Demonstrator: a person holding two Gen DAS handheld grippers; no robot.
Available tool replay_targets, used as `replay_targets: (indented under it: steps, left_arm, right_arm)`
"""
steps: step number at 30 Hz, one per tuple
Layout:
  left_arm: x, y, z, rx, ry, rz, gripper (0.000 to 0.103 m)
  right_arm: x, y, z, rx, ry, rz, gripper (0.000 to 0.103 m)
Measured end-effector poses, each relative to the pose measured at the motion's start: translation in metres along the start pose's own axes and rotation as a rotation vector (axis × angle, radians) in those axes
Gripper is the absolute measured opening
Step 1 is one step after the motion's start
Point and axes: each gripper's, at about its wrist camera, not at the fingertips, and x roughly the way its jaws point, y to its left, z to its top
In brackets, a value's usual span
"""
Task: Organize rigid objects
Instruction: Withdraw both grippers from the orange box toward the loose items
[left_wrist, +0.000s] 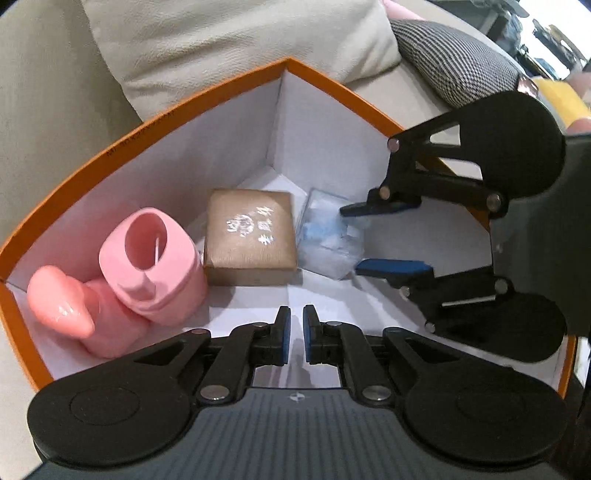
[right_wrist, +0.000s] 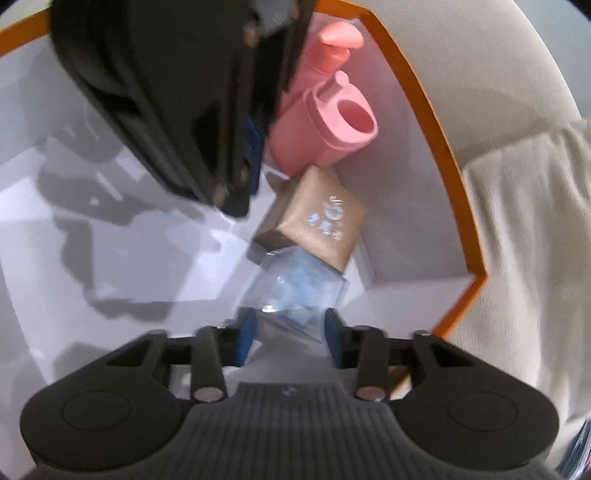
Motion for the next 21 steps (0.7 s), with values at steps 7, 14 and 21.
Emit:
replay_targets:
  steps: [7,14,21]
  left_arm:
    - [0.002,0.014,0.008,-0.040,-0.053,0.028,0.011]
    - [0.010,0.013,0.018,-0.051,-0.080,0.041,0.010]
    - [0.014,0.005,0.024,-0.057,-0.103,0.028,0.010]
  right_arm:
    - [0.006,-0.009,0.008,-0.047,-0.013,-0.065,0.025]
    - [0.011,-0.021,0.012,0.025,-0.061,-0.075,0.025]
    - [0.001,-0.019,0.002,0.028,-0.070,-0.072,0.025]
